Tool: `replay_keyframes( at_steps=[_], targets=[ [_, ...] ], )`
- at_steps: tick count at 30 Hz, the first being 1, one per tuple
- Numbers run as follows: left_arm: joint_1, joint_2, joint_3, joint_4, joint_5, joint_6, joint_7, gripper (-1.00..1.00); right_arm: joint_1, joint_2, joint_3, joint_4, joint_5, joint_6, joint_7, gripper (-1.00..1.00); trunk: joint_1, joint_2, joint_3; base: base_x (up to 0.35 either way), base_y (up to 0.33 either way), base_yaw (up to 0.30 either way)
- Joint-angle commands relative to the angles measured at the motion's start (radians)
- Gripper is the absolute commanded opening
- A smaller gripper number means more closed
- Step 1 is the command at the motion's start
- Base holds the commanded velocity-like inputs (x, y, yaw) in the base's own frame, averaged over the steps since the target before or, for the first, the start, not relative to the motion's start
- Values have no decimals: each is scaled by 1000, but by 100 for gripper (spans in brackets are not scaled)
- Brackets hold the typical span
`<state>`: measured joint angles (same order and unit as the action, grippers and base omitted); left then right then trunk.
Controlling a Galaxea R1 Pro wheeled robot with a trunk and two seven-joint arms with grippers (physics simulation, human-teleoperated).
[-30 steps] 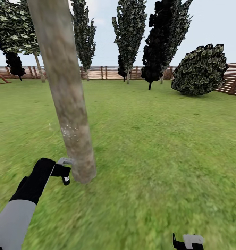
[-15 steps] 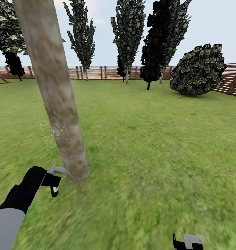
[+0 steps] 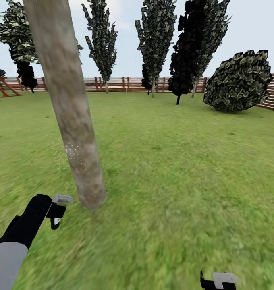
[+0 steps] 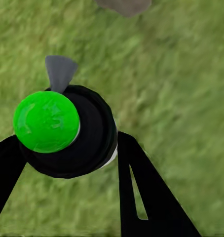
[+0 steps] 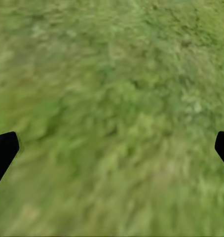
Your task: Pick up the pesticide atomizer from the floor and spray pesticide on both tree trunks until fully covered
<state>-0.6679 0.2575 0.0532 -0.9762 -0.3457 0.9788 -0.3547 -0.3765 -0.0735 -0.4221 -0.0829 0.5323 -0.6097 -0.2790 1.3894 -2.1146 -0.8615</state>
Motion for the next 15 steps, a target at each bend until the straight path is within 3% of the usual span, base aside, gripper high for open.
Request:
replay_keyframes(
  at_steps=[1,3,6,15],
  targets=[
    [-1,-3,0,28,-6,0,2,-100,-1,0,-4,2,11,-2,-6,100,0,0,-1,0,0,273],
    [-1,-23,2,65,46,-3,13,-100,-1,0,-4,1,11,-2,-6,100,0,0,-1,0,0,275],
    [-1,-42,4,64,69,-5,20,-100,-1,0,-4,1,11,-2,-6,100,0,0,-1,0,-9,243],
    [-1,-39,1,67,73,-6,23,-100,-1,0,-4,1,11,-2,-6,100,0,0,-1,67,-215,36]
  ],
)
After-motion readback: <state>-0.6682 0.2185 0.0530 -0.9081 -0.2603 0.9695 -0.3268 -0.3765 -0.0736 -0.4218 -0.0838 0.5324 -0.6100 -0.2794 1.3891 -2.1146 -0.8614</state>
